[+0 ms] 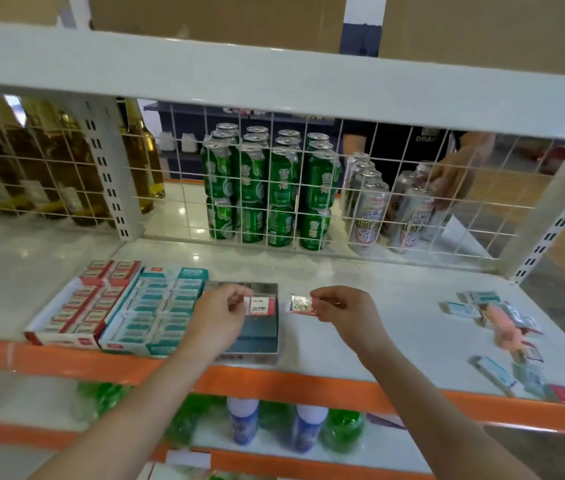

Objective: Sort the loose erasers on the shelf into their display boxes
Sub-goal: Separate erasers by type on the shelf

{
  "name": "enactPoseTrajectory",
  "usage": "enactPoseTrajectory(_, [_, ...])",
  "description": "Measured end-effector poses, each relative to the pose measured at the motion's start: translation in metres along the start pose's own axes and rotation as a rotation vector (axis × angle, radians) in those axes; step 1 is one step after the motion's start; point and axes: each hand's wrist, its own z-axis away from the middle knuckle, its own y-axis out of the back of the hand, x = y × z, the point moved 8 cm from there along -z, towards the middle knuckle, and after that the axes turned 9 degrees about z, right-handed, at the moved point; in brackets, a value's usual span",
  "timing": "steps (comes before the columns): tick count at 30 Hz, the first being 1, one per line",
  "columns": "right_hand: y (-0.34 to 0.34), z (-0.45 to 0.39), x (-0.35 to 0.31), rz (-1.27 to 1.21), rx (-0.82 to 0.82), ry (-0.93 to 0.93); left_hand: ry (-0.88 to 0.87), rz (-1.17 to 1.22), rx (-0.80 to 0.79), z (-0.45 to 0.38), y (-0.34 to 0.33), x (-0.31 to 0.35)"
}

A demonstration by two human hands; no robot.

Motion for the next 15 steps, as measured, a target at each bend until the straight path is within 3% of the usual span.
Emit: enactPoseTrajectory(15, [-0.202, -0.015, -0.080, 0.041, -0.103, 0.033, 0.009, -0.120, 0.079, -0.025, 0.181, -0.084])
